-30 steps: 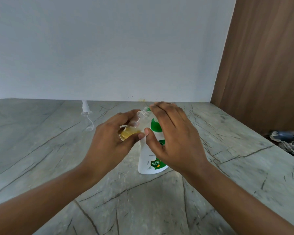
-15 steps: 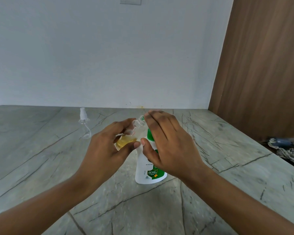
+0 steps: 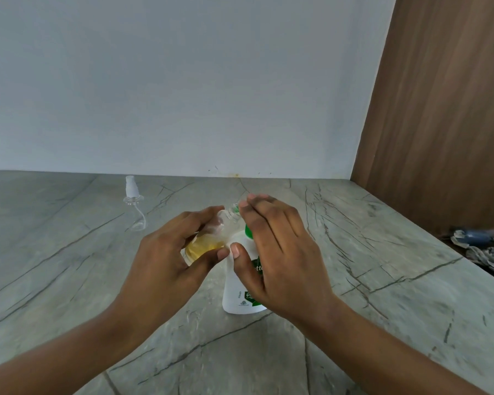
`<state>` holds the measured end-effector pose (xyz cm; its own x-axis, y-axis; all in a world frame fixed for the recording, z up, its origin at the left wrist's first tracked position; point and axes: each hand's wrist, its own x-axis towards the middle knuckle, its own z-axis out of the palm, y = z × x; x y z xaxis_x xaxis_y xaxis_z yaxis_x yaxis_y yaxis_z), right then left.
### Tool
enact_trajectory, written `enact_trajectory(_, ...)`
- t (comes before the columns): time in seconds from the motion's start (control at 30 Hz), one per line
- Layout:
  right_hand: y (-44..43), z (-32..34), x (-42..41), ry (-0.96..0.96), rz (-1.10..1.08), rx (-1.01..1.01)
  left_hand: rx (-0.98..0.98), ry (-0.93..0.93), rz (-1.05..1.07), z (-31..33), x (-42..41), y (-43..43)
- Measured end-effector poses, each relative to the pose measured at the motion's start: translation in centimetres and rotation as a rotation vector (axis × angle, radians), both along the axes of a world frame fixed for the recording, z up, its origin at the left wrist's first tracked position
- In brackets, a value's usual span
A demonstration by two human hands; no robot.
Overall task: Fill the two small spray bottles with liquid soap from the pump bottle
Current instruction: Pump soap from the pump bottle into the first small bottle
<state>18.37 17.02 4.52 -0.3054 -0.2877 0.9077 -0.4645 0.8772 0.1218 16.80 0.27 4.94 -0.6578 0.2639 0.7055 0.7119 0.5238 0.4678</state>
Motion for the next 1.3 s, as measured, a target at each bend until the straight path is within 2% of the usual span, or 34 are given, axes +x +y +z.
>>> enact_trajectory(0.73, 1.6, 0.6, -0.3, -0.033, -0.084, 0.129, -0.002, 0.000, 0.003, 0.7, -0.2, -0.2)
enact_trajectory(1.3, 0.6, -0.8, 0.1, -0.098, 0.014, -0.005, -0.016, 0.028, -0.013, 0.1, -0.3, -0.2)
